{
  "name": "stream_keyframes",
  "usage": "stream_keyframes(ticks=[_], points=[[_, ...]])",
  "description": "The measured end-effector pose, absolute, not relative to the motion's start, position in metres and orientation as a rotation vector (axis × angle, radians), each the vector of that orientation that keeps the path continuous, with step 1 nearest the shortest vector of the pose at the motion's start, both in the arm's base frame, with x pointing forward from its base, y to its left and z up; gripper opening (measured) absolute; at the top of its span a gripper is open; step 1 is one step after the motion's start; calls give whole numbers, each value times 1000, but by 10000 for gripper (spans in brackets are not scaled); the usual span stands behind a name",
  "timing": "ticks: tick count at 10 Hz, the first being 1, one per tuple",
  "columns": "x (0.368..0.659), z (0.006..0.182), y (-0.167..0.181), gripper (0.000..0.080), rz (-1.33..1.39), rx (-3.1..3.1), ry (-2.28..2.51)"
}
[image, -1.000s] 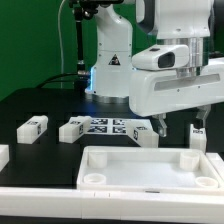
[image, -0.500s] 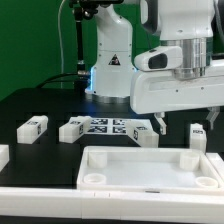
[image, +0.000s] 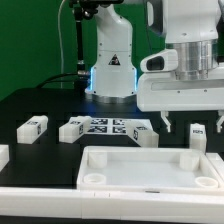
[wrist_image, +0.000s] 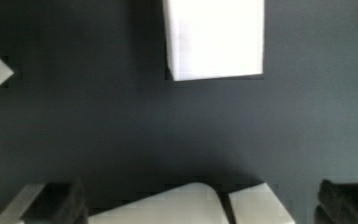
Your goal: Assemble desk
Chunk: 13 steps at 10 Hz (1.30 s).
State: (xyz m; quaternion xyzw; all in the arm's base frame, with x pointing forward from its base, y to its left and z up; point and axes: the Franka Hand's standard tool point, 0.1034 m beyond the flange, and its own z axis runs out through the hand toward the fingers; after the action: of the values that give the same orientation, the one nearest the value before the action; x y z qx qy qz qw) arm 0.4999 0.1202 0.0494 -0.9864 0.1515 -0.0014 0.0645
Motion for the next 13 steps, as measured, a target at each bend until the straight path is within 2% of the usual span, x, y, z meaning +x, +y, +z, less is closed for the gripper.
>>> stream_keyframes(ticks=[1, 7, 13], points=[[498, 49, 123, 649, 12, -2982, 434], [494, 45, 124, 649, 513, -2906, 417], [481, 28, 131, 649, 1034, -2763, 345]])
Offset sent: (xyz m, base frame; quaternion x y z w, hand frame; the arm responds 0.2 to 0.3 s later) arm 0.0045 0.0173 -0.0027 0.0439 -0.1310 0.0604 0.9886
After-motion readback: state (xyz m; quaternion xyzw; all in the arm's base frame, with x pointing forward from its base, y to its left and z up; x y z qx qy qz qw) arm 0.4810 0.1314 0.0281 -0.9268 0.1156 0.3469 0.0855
